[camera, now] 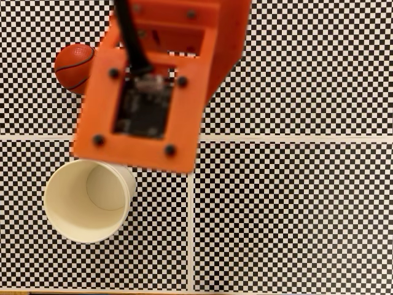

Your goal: Grasp basketball and place into cup.

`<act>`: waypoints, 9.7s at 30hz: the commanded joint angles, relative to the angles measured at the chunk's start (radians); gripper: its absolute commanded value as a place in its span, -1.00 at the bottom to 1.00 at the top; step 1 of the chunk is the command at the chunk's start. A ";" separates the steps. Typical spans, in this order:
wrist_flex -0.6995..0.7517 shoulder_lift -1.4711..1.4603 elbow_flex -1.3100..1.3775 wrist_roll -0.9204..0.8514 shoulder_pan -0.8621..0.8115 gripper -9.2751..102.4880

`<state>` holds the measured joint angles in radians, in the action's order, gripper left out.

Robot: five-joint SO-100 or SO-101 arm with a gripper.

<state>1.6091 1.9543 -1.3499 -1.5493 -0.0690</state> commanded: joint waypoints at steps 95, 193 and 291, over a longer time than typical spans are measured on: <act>0.107 -0.629 0.034 -0.385 -0.572 0.22; 0.117 -0.923 0.376 -0.451 -0.647 0.04; 0.115 -0.962 1.200 0.239 -0.195 -0.84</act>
<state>1.7273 1.0032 -0.2654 -1.3162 -0.2684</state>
